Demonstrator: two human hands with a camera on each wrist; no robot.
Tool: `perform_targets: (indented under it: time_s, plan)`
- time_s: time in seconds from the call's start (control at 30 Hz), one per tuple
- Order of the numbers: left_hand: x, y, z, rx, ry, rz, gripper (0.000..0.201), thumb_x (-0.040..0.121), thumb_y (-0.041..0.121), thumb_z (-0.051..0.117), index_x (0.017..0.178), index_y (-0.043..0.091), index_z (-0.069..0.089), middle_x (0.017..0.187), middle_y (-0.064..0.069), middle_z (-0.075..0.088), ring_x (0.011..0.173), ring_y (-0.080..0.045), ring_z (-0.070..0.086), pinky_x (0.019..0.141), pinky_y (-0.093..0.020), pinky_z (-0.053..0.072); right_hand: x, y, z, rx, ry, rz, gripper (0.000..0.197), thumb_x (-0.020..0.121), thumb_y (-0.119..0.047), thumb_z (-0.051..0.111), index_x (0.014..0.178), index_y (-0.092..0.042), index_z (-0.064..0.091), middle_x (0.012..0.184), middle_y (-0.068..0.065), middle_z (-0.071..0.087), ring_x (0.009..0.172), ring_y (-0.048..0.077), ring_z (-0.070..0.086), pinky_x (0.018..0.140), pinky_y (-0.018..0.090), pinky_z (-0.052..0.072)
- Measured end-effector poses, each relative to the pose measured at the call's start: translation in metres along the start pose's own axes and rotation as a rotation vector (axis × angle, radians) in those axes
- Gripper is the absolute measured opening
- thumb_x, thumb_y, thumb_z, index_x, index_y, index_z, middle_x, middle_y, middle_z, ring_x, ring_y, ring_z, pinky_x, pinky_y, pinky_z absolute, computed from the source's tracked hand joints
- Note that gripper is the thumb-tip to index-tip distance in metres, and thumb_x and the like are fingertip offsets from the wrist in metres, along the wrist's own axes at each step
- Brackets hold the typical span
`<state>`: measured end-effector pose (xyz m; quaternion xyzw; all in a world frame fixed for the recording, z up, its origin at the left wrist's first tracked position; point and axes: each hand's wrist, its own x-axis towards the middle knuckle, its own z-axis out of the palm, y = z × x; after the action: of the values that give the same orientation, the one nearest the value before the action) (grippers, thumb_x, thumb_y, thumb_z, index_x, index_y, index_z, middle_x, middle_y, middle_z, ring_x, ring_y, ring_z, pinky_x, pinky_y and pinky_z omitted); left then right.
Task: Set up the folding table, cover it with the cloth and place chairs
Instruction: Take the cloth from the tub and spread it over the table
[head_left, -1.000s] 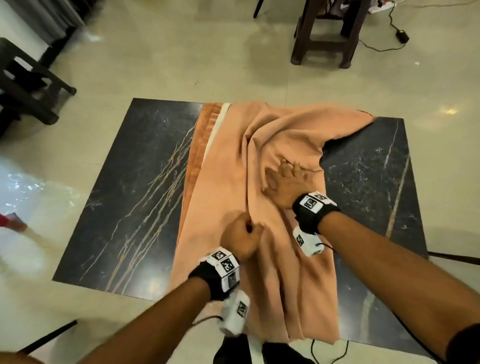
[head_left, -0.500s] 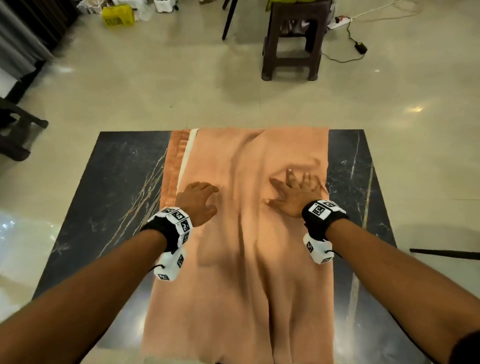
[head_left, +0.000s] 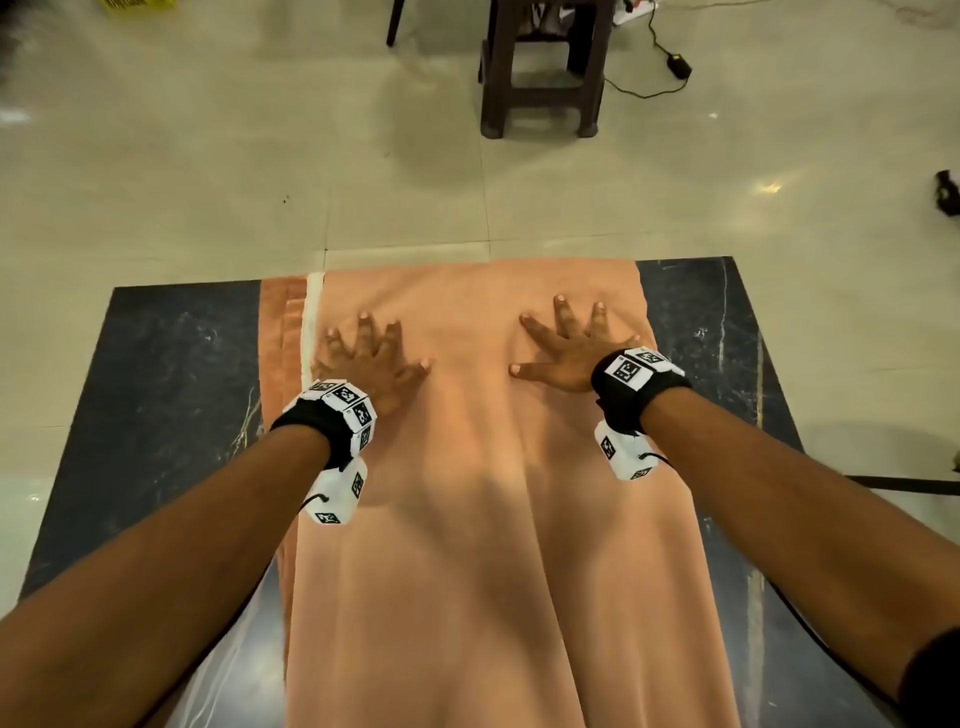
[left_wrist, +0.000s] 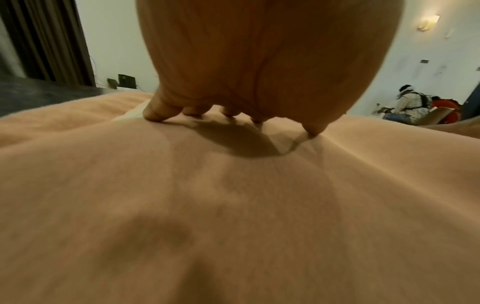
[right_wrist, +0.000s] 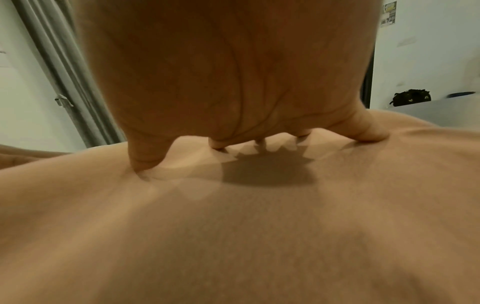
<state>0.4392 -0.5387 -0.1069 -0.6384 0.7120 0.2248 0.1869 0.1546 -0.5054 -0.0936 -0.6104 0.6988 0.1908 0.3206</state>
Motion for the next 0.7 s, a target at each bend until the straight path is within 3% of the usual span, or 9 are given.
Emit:
perform_targets:
  time_s: [0.27, 0.33, 0.4, 0.5, 0.6, 0.7]
  plan:
    - [0.025, -0.052, -0.014, 0.038, 0.026, 0.036, 0.1, 0.075, 0.09, 0.031, 0.154, 0.042, -0.009, 0.163, 0.005, -0.02, 0.147, -0.046, -0.013, 0.113, -0.069, 0.007, 0.024, -0.036, -0.008, -0.053, 0.06, -0.008, 0.089, 0.074, -0.093, 0.033, 0.144, -0.066, -0.014, 0.161, -0.018, -0.03, 0.149, 0.04, -0.025, 0.103, 0.084, 0.003]
    - [0.032, -0.065, -0.025, 0.076, 0.019, 0.085, 0.112, 0.064, 0.097, 0.023, 0.156, 0.038, -0.002, 0.165, -0.001, -0.012, 0.148, -0.048, -0.006, 0.118, -0.064, 0.007, 0.029, -0.043, -0.009, -0.042, 0.066, 0.008, 0.09, 0.075, -0.092, 0.035, 0.146, -0.064, -0.014, 0.162, -0.016, -0.029, 0.148, 0.042, -0.025, 0.103, 0.085, 0.004]
    - [0.029, -0.075, -0.034, 0.006, 0.002, 0.116, 0.109, 0.07, 0.094, 0.028, 0.157, 0.032, 0.008, 0.166, -0.006, -0.005, 0.149, -0.044, -0.002, 0.122, -0.055, 0.004, 0.029, -0.046, -0.01, -0.019, 0.074, 0.011, 0.091, 0.077, -0.09, 0.038, 0.148, -0.061, -0.011, 0.163, -0.015, -0.027, 0.149, 0.042, -0.023, 0.104, 0.084, 0.005]
    - [0.002, -0.085, -0.022, -0.126, 0.041, 0.124, 0.082, 0.093, 0.06, 0.051, 0.158, 0.026, 0.015, 0.166, -0.008, 0.0, 0.152, -0.035, 0.0, 0.123, -0.049, 0.007, 0.014, -0.046, 0.0, -0.008, 0.11, -0.004, 0.09, 0.08, -0.086, 0.04, 0.151, -0.057, -0.007, 0.165, -0.013, -0.021, 0.153, 0.036, -0.014, 0.108, 0.08, 0.008]
    - [-0.051, -0.088, 0.029, -0.083, 0.156, 0.141, 0.078, 0.093, 0.06, 0.048, 0.157, 0.03, 0.015, 0.166, -0.007, 0.0, 0.152, -0.035, 0.003, 0.12, -0.057, 0.011, -0.025, -0.052, 0.037, -0.068, 0.137, -0.093, 0.087, 0.084, -0.081, 0.038, 0.154, -0.052, -0.004, 0.167, -0.007, -0.018, 0.154, 0.035, -0.009, 0.112, 0.075, 0.013]
    - [-0.118, -0.071, 0.086, -0.117, 0.223, 0.108, 0.07, 0.096, 0.057, 0.04, 0.157, 0.03, 0.015, 0.166, -0.007, -0.001, 0.152, -0.033, 0.0, 0.12, -0.059, 0.008, -0.076, -0.055, 0.091, -0.048, 0.162, -0.211, 0.08, 0.089, -0.074, 0.039, 0.155, -0.049, 0.0, 0.167, -0.003, -0.018, 0.154, 0.033, -0.012, 0.115, 0.072, 0.009]
